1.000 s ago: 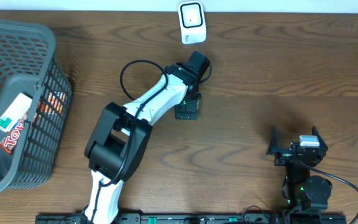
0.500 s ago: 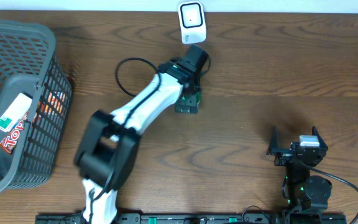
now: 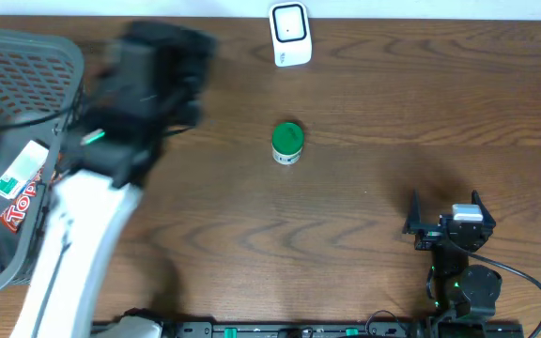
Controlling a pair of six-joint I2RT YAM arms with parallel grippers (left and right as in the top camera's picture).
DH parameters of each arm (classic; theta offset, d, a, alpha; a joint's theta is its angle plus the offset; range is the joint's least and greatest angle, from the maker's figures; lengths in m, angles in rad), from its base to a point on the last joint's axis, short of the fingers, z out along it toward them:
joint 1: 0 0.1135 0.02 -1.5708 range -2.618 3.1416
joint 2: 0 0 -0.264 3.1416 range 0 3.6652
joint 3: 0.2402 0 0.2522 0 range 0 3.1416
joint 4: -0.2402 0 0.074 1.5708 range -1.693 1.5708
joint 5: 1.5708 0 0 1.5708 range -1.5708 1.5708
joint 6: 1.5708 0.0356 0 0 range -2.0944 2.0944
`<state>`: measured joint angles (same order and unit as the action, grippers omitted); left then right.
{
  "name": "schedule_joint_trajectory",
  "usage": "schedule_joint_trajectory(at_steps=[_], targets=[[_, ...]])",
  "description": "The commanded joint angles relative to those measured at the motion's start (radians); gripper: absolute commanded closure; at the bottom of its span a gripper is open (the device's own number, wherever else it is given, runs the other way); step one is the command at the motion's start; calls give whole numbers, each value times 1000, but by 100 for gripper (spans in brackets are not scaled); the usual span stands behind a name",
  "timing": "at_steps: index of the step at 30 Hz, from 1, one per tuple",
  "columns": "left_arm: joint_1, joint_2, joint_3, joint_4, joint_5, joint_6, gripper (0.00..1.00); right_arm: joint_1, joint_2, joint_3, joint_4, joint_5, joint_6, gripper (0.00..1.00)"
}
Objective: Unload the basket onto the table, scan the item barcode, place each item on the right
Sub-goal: 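Set the bottle on the table near the scanner and release, then reach into the basket and grasp the red TOP chocolate bar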
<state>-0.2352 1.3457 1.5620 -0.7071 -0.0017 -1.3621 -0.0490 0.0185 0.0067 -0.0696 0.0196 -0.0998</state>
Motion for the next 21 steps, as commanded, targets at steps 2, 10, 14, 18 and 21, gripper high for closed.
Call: schedule_joint_trajectory(at_steps=[2, 10, 14, 18, 21], targets=[[230, -164, 2, -84, -111, 257, 4, 8, -2, -1, -2, 8, -14, 1], [671, -200, 2, -343, -243, 295, 4, 8, -2, -1, -2, 8, -13, 1], [784, -126, 2, -422, -243, 296, 4, 8, -2, -1, -2, 8, -13, 1], [810, -18, 1, -478, -248, 296, 4, 8, -2, -1, -2, 9, -14, 1], [810, 88, 1, -510, -251, 295, 4, 8, -2, -1, -2, 8, -13, 1]])
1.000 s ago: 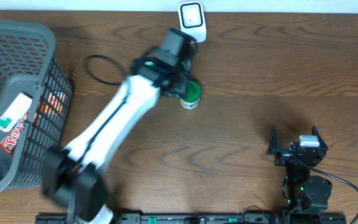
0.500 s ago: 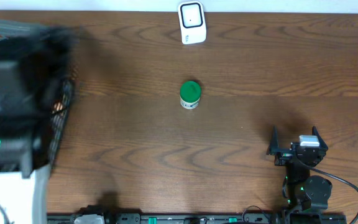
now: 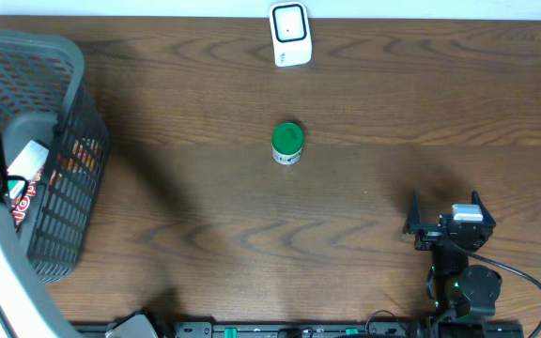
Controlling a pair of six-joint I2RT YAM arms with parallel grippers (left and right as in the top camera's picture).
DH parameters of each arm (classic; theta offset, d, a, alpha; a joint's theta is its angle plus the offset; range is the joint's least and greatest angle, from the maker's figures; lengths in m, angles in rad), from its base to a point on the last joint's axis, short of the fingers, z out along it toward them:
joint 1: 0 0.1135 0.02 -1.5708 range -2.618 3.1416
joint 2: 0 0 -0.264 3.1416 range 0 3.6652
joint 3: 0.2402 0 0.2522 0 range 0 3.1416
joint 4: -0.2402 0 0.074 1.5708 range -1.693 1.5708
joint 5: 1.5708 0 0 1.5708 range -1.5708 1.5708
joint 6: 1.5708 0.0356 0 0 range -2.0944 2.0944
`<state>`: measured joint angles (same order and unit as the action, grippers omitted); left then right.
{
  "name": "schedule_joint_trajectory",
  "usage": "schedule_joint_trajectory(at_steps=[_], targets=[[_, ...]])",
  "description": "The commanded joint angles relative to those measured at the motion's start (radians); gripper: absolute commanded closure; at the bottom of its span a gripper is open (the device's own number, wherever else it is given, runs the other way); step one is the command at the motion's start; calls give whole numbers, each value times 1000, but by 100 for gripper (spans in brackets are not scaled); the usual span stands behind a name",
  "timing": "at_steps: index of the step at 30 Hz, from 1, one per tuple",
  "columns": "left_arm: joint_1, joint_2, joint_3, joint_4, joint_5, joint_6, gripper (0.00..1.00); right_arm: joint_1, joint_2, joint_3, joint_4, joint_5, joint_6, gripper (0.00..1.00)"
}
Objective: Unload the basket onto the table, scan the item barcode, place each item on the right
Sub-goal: 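Reach into the basket and grasp the red TOP chocolate bar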
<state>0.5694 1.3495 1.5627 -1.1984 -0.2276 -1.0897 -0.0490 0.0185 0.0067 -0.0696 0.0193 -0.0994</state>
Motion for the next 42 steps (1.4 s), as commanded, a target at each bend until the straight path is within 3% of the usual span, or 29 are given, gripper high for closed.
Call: schedule_joint_trajectory(at_steps=[1, 18, 42], targets=[[5, 116, 0, -21, -25, 22, 4, 8, -2, -1, -2, 9, -14, 1], [5, 585, 0, 45, -24, -22, 4, 8, -2, -1, -2, 9, -14, 1], [5, 761, -3, 189, -23, -22, 4, 8, -2, -1, -2, 9, -14, 1]])
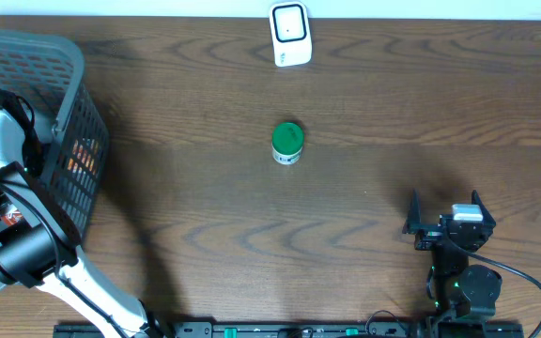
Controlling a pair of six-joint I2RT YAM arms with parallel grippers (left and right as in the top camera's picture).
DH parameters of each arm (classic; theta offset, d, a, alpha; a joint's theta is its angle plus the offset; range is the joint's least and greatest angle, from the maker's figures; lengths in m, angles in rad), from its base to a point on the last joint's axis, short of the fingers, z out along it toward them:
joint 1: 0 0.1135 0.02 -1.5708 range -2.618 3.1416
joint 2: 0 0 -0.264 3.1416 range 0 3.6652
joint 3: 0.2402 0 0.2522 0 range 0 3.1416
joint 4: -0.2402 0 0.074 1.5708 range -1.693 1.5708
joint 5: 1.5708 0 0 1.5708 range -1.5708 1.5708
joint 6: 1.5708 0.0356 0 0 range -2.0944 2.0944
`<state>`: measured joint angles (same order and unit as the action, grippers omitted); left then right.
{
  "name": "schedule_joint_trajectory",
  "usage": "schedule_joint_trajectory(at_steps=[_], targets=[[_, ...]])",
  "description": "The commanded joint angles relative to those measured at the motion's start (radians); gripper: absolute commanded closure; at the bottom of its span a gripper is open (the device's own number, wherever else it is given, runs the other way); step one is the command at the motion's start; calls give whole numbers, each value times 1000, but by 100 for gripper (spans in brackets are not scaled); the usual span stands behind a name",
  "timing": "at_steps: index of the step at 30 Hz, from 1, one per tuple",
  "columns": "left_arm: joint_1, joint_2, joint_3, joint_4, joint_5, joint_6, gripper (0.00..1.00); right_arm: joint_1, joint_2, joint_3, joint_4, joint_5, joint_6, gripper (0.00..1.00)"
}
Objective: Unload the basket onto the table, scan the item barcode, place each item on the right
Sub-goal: 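Reach into the basket and grasp the red TOP chocolate bar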
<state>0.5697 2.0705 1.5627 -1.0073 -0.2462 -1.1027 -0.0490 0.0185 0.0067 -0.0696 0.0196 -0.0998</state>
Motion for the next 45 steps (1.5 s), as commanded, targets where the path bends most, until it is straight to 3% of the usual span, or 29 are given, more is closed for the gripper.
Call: schedule_joint_trajectory(at_steps=[1, 17, 23, 32, 45], targets=[[5, 40, -3, -7, -1, -9, 4, 8, -2, -1, -2, 8, -14, 1], [10, -16, -3, 21, 63, -8, 4, 8, -2, -1, -2, 8, -14, 1], [10, -18, -3, 56, 155, 60, 4, 8, -2, -1, -2, 8, -14, 1], [10, -56, -3, 53, 169, 126, 4, 8, -2, -1, -2, 9, -14, 1], [10, -172, -4, 38, 165, 126, 3, 8, -2, -1, -2, 9, -14, 1]])
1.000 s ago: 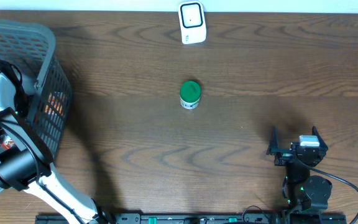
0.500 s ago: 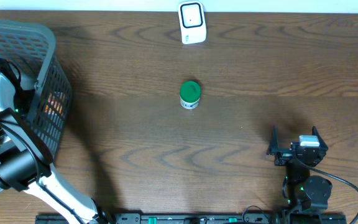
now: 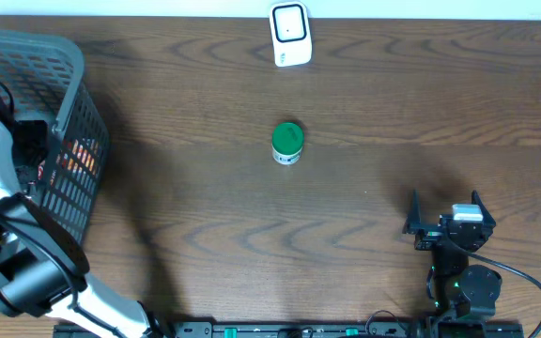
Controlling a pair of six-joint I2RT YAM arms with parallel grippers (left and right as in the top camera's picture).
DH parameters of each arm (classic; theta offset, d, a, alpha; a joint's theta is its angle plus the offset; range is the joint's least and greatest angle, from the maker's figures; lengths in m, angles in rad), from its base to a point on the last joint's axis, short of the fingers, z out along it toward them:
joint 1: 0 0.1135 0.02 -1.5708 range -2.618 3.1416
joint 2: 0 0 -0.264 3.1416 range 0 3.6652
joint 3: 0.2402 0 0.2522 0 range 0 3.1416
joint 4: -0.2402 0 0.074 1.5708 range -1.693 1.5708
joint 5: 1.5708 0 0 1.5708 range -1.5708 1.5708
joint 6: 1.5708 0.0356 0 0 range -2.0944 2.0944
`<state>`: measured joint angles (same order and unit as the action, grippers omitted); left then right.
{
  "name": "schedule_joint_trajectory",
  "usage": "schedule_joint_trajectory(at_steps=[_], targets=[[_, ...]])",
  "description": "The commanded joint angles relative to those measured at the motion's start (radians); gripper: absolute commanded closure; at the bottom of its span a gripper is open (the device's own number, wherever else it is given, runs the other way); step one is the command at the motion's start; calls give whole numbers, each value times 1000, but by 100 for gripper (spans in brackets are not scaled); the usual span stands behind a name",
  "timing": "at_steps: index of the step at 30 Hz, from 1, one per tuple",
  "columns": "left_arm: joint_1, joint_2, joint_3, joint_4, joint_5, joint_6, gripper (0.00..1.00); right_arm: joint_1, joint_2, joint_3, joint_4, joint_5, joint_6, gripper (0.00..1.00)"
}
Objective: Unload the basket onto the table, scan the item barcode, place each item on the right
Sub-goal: 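Reach into the basket and grasp the red TOP chocolate bar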
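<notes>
A white barcode scanner [image 3: 288, 35] stands at the table's far edge, centre. A small jar with a green lid [image 3: 287, 143] stands upright mid-table. My left arm reaches down into the grey mesh basket [image 3: 75, 113] at the left. Its gripper [image 3: 28, 148] is a dark shape inside the basket, and its jaws are hidden. A red-orange item [image 3: 85, 156] shows through the mesh. My right gripper [image 3: 444, 207] rests open near the front right, holding nothing.
The basket's tall wall stands between my left gripper and the table. Cables and the arm bases [image 3: 458, 291] line the front edge. Bare brown wood lies between the jar and both arms.
My left arm has shifted within the basket, its wrist now further in and nearer the right wall. The jar, scanner and right arm have not moved.
My left arm was first a blur over the table just right of the basket, where a white and green labelled packet lay. Then it was at the far left over the basket. Then it bent down inside, and now its gripper sits among the items.
</notes>
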<state>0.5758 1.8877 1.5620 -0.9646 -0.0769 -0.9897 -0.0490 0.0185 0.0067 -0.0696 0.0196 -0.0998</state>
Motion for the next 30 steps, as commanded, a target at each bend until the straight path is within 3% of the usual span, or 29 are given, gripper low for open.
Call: schedule_joint_trajectory(at_steps=[1, 10, 28, 30], targets=[[4, 15, -3, -3, -13, 13, 4, 8, -2, -1, -2, 9, -14, 1], [3, 33, -8, 70, -24, 8, 3, 8, -2, -1, -2, 8, -14, 1], [3, 216, -23, 77, -13, -158, 3, 8, -2, -1, -2, 9, -14, 1], [3, 228, -23, 77, -13, -157, 10, 8, -2, -1, -2, 9, -13, 1]])
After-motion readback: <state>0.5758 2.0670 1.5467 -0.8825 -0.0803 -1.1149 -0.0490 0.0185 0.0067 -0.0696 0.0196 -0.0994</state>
